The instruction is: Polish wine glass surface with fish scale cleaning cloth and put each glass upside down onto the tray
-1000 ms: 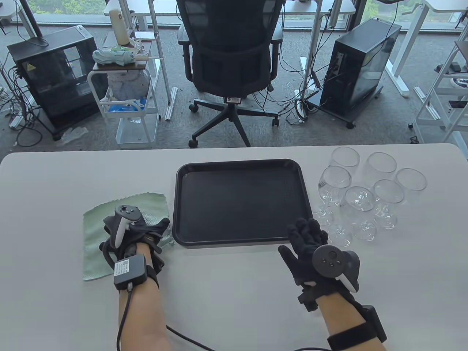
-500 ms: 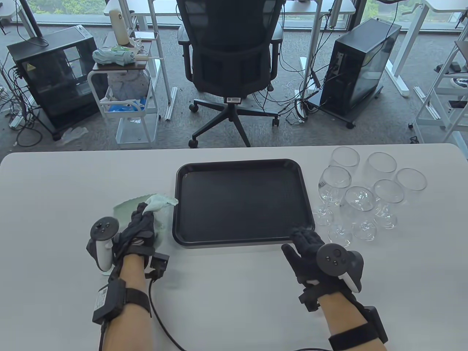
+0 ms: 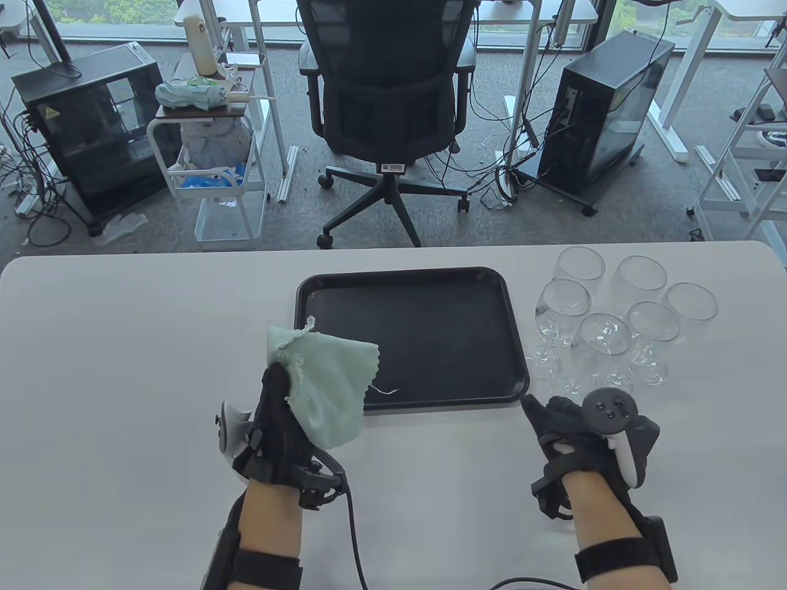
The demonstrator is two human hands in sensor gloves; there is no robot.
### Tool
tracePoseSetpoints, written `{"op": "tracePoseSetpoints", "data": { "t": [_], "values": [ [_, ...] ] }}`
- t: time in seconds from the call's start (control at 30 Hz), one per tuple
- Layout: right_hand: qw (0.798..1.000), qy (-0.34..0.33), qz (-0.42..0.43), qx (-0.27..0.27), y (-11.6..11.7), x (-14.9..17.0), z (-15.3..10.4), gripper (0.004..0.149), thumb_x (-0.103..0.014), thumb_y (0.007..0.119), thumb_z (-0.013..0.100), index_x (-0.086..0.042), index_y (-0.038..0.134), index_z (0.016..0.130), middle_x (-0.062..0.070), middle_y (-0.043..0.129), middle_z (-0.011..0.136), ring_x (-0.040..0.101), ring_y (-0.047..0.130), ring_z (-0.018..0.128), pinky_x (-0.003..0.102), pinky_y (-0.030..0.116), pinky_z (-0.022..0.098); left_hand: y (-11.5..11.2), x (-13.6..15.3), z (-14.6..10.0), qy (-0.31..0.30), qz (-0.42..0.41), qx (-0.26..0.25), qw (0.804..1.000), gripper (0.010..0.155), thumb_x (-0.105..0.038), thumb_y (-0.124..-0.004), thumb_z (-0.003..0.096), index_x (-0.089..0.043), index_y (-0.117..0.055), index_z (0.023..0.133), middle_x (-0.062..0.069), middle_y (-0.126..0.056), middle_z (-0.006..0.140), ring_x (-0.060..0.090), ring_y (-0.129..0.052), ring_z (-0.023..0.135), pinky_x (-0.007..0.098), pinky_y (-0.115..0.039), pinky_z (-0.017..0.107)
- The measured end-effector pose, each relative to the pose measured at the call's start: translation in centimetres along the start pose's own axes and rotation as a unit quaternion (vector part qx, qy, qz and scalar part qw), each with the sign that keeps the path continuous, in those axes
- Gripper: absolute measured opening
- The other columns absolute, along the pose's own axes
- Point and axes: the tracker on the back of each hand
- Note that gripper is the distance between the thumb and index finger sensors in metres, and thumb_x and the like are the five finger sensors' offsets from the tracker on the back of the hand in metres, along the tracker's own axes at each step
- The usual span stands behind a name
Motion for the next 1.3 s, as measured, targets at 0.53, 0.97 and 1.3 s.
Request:
{"op": "tracePoseSetpoints", "data": {
  "t": [0.53, 0.97, 1.3],
  "values": [
    [0.982, 0.119, 0.114, 0.093, 0.9, 2.6, 5.4, 0.084, -0.065, 0.089, 0.045, -0.023, 0.051, 0.107, 0.02, 0.043, 0.112, 0.05, 0.04, 0.099, 0.066, 0.045, 0.068, 0.2, 0.5, -0.3, 0.02, 0.013, 0.006, 1.0, 0.06, -0.059, -0.049, 0.0611, -0.039, -0.033, 0.115, -0.002, -0.031, 0.125, 0.038, -0.029, 0.118, 0.073, -0.024, 0.077],
    [0.983, 0.079, 0.127, 0.107, 0.9, 3.2, 3.8, 0.045, -0.044, 0.089, 0.05, -0.03, 0.079, 0.091, 0.015, 0.072, 0.101, 0.044, 0.06, 0.095, 0.066, 0.045, 0.067, -0.3, 1.0, 0.1, 0.037, 0.03, 0.023, 0.999, 0.06, -0.059, -0.05, 0.0612, -0.039, -0.034, 0.115, -0.002, -0.032, 0.125, 0.038, -0.031, 0.117, 0.073, -0.025, 0.078],
    [0.938, -0.291, -0.037, 0.183, -0.1, -5.7, -4.2, 0.043, -0.038, 0.082, 0.053, -0.034, 0.071, 0.095, 0.006, 0.083, 0.094, 0.04, 0.054, 0.102, 0.076, 0.027, 0.062, -0.2, 0.0, -0.3, 0.015, 0.049, 0.024, 0.998, 0.06, -0.06, -0.049, 0.0611, -0.04, -0.033, 0.115, -0.002, -0.032, 0.126, 0.038, -0.03, 0.118, 0.073, -0.025, 0.078]
  ]
}}
Point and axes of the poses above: the tracker on the back of each hand, its own x axis roughly to the little-finger side, its own z axis roughly from the wrist to the fingertips, y = z × x
